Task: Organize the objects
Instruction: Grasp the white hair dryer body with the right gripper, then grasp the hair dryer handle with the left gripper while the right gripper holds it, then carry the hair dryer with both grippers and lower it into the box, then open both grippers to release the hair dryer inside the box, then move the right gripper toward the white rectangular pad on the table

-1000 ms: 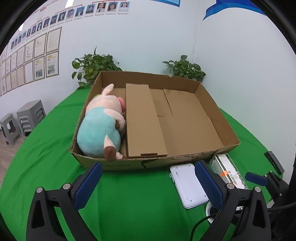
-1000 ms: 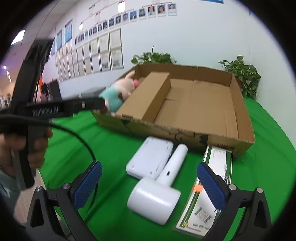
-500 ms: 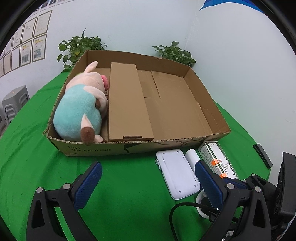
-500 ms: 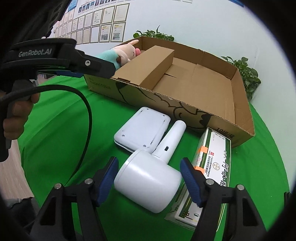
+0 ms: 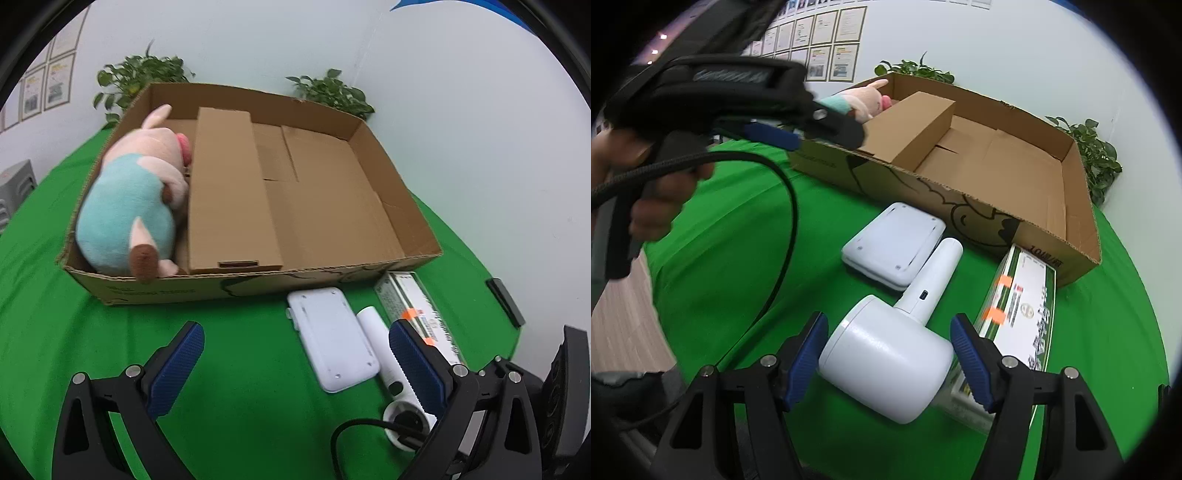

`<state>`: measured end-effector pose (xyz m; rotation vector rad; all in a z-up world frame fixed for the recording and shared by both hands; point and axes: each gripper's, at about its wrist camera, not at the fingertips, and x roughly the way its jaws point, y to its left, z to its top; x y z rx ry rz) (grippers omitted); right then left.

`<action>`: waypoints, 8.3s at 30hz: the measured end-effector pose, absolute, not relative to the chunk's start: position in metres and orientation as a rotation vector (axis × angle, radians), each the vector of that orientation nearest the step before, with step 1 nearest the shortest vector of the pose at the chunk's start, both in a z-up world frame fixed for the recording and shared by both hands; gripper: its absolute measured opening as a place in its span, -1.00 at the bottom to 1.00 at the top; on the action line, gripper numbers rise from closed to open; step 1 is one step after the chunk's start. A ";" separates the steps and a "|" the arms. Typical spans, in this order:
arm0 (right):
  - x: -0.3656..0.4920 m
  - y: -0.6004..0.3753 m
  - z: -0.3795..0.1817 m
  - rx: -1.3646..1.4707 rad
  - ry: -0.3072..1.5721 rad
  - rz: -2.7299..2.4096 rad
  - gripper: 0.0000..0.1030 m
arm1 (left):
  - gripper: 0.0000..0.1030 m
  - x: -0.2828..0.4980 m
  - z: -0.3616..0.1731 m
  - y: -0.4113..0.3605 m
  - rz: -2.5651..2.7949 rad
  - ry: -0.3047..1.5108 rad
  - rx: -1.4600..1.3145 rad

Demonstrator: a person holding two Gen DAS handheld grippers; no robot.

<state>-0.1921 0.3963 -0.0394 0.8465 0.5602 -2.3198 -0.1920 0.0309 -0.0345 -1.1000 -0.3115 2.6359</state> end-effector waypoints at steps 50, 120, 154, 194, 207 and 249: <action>-0.180 0.428 -0.032 0.882 0.078 -2.225 0.24 | -0.41 -0.222 -0.080 0.068 2.075 -0.677 -1.464; -0.444 0.369 -0.027 1.067 -0.341 -2.027 -0.54 | -0.42 -0.431 -0.045 0.046 2.416 -0.458 -1.610; -0.383 0.381 -0.006 1.164 -0.016 -2.248 0.58 | 0.25 -0.323 -0.003 -0.015 2.728 -0.331 -1.216; -0.293 0.421 0.044 0.844 0.059 -2.728 0.98 | 0.99 -0.222 0.030 0.020 3.157 -0.123 -0.829; -0.291 0.395 0.037 0.827 0.118 -2.620 0.98 | 0.99 -0.228 0.016 0.008 3.228 -0.028 -0.867; -0.267 0.328 -0.036 1.094 0.249 -2.334 0.96 | 0.84 -0.248 -0.071 -0.057 2.485 -0.577 -1.298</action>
